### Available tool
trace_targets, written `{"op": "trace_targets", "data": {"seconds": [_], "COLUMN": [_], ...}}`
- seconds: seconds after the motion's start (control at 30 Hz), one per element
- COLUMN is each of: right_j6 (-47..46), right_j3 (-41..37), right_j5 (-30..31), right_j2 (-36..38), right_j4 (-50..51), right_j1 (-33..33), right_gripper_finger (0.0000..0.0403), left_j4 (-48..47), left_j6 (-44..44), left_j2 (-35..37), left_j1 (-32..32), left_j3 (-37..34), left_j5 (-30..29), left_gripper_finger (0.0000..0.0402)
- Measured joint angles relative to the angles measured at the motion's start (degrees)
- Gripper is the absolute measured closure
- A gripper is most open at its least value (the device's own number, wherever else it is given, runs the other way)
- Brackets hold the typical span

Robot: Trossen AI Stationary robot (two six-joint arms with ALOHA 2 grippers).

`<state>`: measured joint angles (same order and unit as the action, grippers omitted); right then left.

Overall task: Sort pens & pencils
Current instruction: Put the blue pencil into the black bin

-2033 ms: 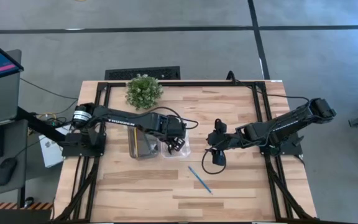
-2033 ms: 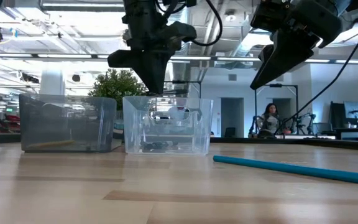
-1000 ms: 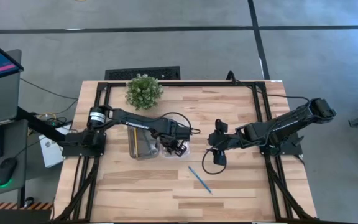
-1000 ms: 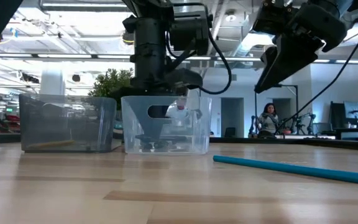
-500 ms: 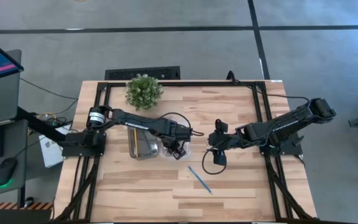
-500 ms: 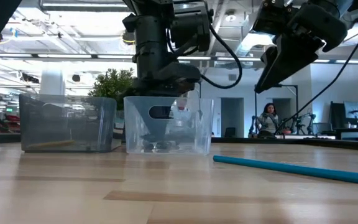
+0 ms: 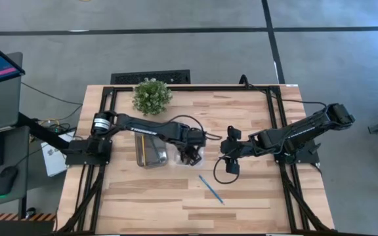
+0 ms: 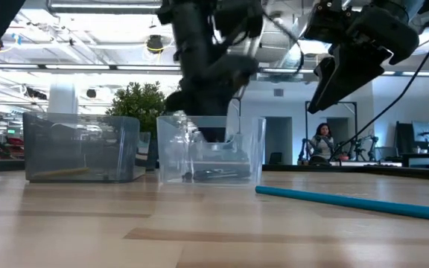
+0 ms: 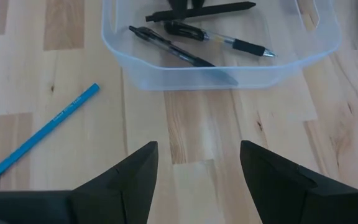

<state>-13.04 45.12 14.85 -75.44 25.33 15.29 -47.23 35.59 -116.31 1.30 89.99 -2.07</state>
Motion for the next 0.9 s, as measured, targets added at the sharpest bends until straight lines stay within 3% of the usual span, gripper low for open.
{"op": "trace_targets", "data": {"seconds": [0.27,0.43,0.57,0.73,0.9], "right_j6": [0.0,-0.4,-2.2,-3.6,-2.7], "right_j3": [0.0,0.0,0.0,0.0,0.0], "right_j5": [0.0,0.0,0.1,0.2,0.2], "right_j2": [0.0,0.0,0.0,0.0,0.0], "right_j4": [0.5,0.4,-0.8,-2.8,-4.5], "right_j1": [0.0,0.0,0.0,0.0,0.0], "right_gripper_finger": [0.0154,0.0154,0.0154,0.0154,0.0154], "left_j4": [-9.8,-14.8,-17.0,-22.7,-22.8], "left_j6": [-6.1,-11.4,-15.2,-11.7,-5.0], "left_j2": [3.1,8.3,14.4,22.4,30.6], "left_j1": [0.7,4.0,8.4,14.9,22.2], "left_j3": [9.7,13.9,14.0,11.3,1.6], "left_j5": [-9.8,-27.9,-41.8,-49.2,-58.3], "left_gripper_finger": [0.0305,0.0305,0.0305,0.0305,0.0305]}}
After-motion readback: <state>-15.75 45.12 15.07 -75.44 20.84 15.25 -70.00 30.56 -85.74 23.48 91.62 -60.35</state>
